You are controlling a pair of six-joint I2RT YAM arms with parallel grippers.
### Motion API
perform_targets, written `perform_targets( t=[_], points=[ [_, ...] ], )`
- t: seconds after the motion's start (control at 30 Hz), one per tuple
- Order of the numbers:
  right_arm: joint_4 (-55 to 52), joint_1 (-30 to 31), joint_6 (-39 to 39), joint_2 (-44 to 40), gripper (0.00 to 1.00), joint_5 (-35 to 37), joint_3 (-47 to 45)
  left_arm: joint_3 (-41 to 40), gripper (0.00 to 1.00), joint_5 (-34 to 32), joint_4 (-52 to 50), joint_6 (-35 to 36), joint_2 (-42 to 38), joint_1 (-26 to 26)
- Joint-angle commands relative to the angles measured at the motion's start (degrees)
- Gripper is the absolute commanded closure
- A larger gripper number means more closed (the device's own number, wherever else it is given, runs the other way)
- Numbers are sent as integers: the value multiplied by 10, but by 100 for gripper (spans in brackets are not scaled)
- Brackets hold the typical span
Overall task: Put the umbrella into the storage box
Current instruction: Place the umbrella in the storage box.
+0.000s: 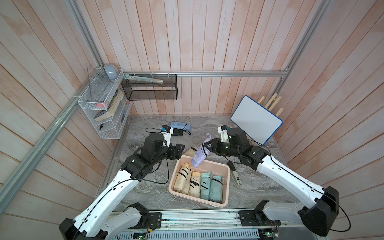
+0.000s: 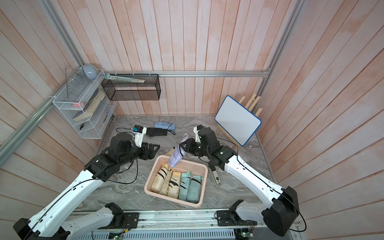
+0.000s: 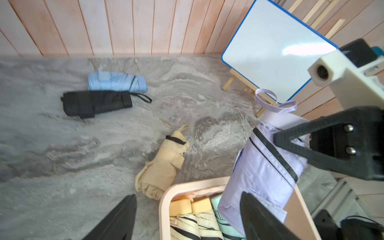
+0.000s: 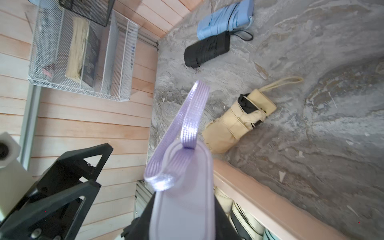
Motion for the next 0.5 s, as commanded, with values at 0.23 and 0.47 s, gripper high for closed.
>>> perform_targets(
  t=[0.23,0.47],
  points=[
    [-49,54,-42,-5,85,-20,-27,-51,19,73,-65,-111,17,11],
    [-21,106,-26,10,85,5,-56,-84,21,86,-55,-120,15,16]
  ],
)
